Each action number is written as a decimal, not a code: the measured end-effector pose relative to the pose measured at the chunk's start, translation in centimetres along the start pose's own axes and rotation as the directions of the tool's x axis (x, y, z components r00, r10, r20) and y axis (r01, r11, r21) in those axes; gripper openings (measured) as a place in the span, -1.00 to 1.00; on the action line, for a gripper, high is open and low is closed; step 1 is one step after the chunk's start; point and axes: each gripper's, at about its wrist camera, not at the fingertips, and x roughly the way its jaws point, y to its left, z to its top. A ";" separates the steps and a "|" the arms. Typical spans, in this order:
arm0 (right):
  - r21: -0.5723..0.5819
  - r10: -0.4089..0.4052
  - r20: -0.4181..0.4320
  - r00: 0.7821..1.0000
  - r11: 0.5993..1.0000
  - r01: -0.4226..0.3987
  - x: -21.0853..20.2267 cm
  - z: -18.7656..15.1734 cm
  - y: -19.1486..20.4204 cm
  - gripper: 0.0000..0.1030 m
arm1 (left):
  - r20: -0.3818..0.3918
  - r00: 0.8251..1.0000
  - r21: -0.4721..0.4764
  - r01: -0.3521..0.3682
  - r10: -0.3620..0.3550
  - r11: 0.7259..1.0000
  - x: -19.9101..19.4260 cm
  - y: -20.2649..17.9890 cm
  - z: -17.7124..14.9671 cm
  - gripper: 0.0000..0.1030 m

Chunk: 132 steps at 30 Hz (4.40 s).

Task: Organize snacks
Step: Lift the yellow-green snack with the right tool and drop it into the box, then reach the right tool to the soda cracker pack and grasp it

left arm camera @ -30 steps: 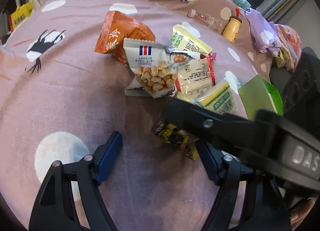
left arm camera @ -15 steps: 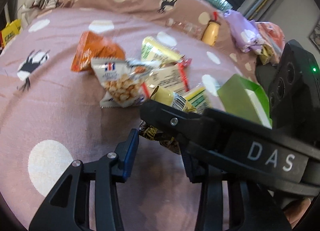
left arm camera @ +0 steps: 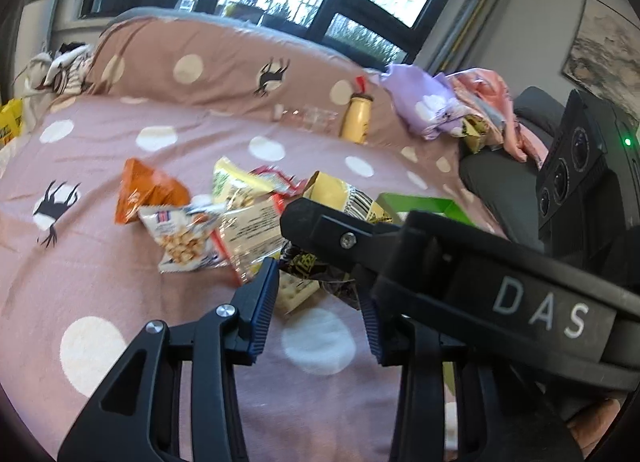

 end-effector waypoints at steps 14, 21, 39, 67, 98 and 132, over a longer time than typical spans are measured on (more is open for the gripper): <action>0.122 -0.001 0.131 0.991 0.992 -0.015 -5.1 1.8 -5.0 0.05 | -0.001 0.998 0.126 0.061 -0.061 0.990 1.8 -6.3 1.1 -0.25; 0.212 -0.030 0.177 0.984 0.977 -0.009 -7.2 2.3 -8.9 0.05 | -0.056 0.995 0.208 0.098 -0.088 0.973 4.3 -10.1 1.2 -0.26; 0.508 -0.188 0.173 0.967 0.858 0.076 -9.9 1.6 -19.1 0.05 | -0.302 0.940 0.323 0.259 -0.160 0.910 12.5 -16.6 -0.4 -0.32; 0.435 -0.349 0.206 0.914 0.869 0.234 -11.1 1.8 -15.0 0.53 | -0.111 0.993 0.159 0.062 -0.044 0.985 3.7 -8.2 1.5 0.50; 0.004 -0.258 -0.154 0.954 0.965 0.262 7.3 3.0 -6.9 0.55 | -0.224 0.970 -0.267 -0.154 0.094 0.951 3.1 7.6 -1.3 0.59; 0.018 -0.103 -0.340 0.935 0.993 0.116 9.0 -0.4 -4.9 0.40 | -0.343 0.937 -0.318 -0.178 0.062 0.931 4.4 7.5 -2.9 0.23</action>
